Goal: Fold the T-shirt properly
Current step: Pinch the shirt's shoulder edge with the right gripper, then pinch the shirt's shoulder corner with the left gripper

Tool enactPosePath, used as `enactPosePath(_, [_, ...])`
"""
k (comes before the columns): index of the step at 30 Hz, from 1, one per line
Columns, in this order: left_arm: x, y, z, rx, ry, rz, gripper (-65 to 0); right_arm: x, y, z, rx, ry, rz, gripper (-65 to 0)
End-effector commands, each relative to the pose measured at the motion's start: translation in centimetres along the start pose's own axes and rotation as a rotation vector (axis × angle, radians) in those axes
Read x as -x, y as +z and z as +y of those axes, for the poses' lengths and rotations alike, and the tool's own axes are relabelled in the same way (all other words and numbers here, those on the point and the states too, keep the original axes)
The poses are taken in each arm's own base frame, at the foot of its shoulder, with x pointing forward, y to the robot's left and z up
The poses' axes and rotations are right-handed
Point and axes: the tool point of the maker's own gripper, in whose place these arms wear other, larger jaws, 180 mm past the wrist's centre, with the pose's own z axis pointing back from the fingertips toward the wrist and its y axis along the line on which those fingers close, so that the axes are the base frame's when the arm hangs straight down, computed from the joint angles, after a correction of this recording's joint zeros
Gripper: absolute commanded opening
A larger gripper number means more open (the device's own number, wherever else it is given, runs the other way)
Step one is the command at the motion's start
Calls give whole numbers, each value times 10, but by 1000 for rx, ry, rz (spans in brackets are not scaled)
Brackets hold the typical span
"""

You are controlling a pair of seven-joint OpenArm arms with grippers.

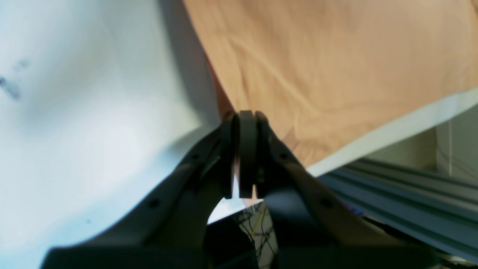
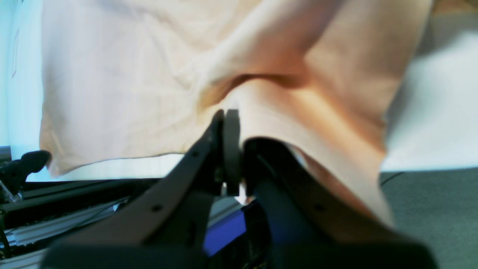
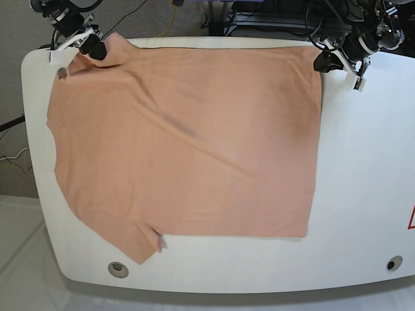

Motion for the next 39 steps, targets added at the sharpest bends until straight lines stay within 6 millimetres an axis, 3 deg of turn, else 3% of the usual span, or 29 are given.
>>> enactPosePath(1, [-10, 7, -1, -2, -22, -32, -650, -13, 5, 4, -18, 23, -47, -650])
enactPosePath(12, [-7, 6, 0, -5, -25, -14, -645, -15, 6, 5, -7, 42, -46, -650])
enactPosePath(16, [-12, 5, -1, -4, -28, -35, -592, -14, 6, 4, 1, 45, -41, -650])
enactPosePath(20, [-20, 5, -1, -5, -37, -48, -598, -15, 6, 3, 8, 55, -41, -650])
enactPosePath(22, [-35, 7, -5, -12, -86, -57, -650, -18, 5, 3, 16, 70, -38, -650])
enactPosePath(32, [-64, 6, -5, -18, -134, -107, -650, -30, -1, 8, 9, 94, -60, -650])
enactPosePath(34, [-81, 7, 1, -31, -145, -144, -650, -41, -5, 13, -16, 99, -89, -650])
enactPosePath(39, [-100, 10, 6, -35, -148, -182, -650, -53, -10, 18, -32, 110, -113, -650])
